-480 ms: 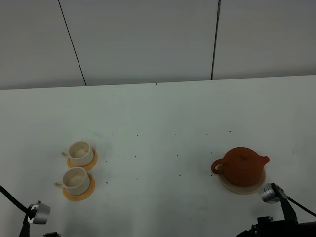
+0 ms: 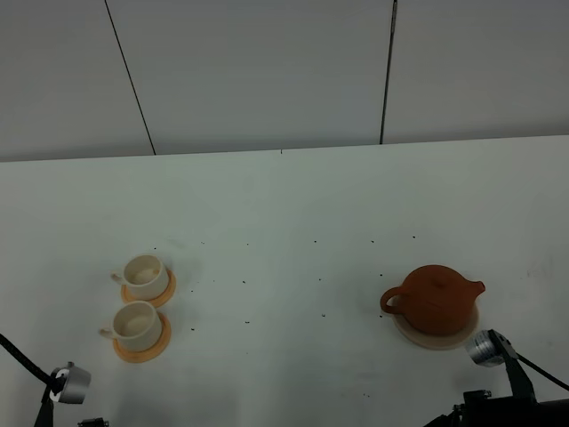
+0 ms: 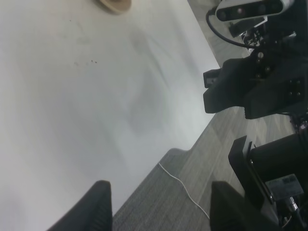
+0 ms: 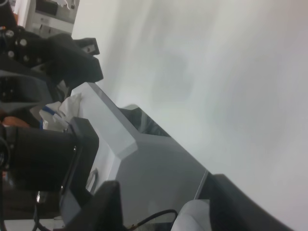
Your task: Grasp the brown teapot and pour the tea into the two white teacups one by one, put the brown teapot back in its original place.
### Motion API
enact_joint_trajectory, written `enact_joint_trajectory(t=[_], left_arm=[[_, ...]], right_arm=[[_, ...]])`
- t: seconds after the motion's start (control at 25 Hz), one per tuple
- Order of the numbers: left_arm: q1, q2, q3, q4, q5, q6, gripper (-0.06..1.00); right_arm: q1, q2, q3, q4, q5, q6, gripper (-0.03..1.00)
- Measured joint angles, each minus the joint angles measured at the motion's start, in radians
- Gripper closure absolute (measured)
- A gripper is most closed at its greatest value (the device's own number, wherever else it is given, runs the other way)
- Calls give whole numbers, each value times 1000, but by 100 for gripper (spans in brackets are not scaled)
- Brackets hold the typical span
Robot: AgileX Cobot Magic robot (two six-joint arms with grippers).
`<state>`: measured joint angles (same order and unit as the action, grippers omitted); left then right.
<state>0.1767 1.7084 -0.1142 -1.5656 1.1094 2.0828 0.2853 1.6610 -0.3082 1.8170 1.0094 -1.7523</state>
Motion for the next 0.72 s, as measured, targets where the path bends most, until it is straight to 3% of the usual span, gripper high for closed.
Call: enact_joint_trajectory(t=[0.72], left_arm=[[0,0,0,-1,3,0,43]], right_arm=[[0,0,0,0,0,0,56]])
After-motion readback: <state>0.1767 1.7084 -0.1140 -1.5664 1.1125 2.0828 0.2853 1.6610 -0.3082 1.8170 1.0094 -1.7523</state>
